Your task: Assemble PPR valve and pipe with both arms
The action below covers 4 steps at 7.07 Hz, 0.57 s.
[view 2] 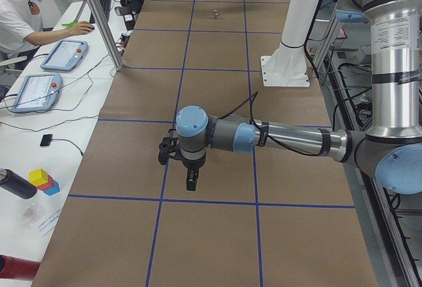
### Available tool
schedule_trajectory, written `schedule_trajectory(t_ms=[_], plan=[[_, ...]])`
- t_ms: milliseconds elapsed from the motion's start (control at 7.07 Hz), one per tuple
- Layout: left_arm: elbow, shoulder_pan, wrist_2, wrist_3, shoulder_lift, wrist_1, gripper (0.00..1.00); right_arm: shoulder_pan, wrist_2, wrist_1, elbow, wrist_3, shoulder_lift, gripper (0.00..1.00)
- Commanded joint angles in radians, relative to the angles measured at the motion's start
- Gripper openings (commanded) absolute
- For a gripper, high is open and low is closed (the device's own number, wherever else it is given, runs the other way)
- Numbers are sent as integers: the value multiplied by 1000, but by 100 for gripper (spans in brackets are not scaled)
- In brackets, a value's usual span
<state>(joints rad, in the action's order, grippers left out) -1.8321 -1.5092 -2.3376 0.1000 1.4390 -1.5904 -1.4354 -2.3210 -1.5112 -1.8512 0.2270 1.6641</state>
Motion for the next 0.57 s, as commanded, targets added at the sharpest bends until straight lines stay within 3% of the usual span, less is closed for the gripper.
schedule_trajectory(t_ms=[0,141,424], plan=[[-21,7,0,66,-2,-55,100,1,0,5,-2,0,2,100],[-51,23,-9,114,12,-63,100,1,-6,5,-2,0,6,100],[-59,169,-46,249,62,-78,100,7,-6,6,-2,0,10,100]])
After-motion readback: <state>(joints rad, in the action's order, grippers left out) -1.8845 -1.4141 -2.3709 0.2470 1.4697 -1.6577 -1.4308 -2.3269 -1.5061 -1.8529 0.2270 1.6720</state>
